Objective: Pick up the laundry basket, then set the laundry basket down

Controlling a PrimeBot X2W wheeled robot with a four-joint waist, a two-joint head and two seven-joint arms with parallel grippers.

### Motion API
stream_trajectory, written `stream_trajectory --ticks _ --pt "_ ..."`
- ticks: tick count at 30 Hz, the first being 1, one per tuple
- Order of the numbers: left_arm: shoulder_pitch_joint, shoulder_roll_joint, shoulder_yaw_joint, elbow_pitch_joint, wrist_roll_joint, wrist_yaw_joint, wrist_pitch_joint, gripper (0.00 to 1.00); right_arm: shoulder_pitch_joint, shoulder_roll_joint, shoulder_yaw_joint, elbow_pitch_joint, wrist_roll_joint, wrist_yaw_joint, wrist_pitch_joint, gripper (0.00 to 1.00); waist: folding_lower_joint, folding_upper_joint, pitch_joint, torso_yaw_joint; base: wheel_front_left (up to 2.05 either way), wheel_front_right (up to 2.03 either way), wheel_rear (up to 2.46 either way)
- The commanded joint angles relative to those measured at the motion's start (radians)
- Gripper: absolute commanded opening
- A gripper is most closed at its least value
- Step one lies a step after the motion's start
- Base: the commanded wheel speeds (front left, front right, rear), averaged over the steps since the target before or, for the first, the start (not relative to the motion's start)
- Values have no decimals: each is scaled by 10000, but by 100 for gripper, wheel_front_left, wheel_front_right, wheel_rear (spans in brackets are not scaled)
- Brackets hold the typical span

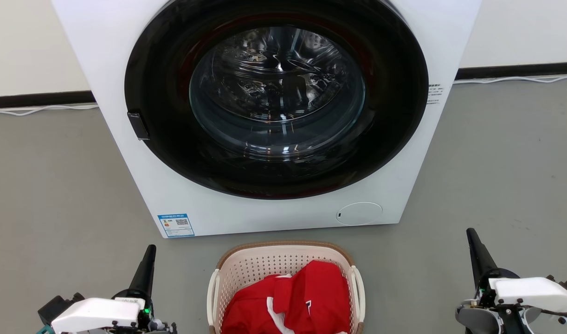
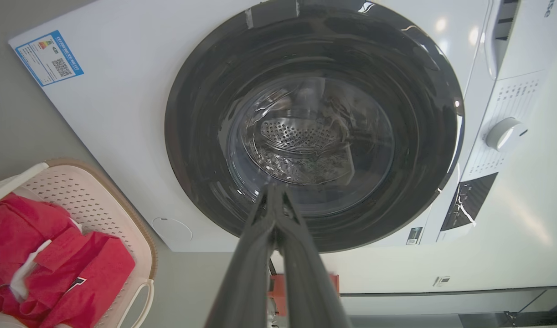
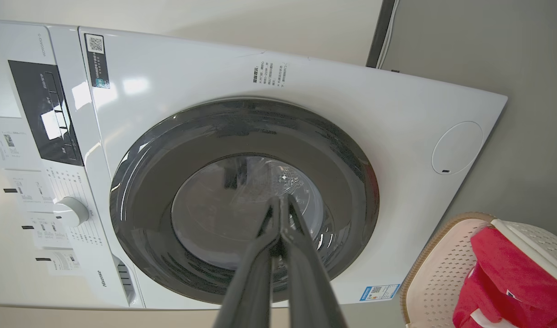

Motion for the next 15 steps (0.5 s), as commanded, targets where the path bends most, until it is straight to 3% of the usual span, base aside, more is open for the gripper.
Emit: stream_trajectory --ticks 1,15 --pt "-515 96 324 -323 -342 -121 120 0 -255 -41 170 -369 381 66 128 0 0 0 1 4 0 0 0" --pt "-588 82 512 -432 -1648 -147 503 0 -245 -43 50 -538 1785 73 502 0 0 0 10 28 0 0 0"
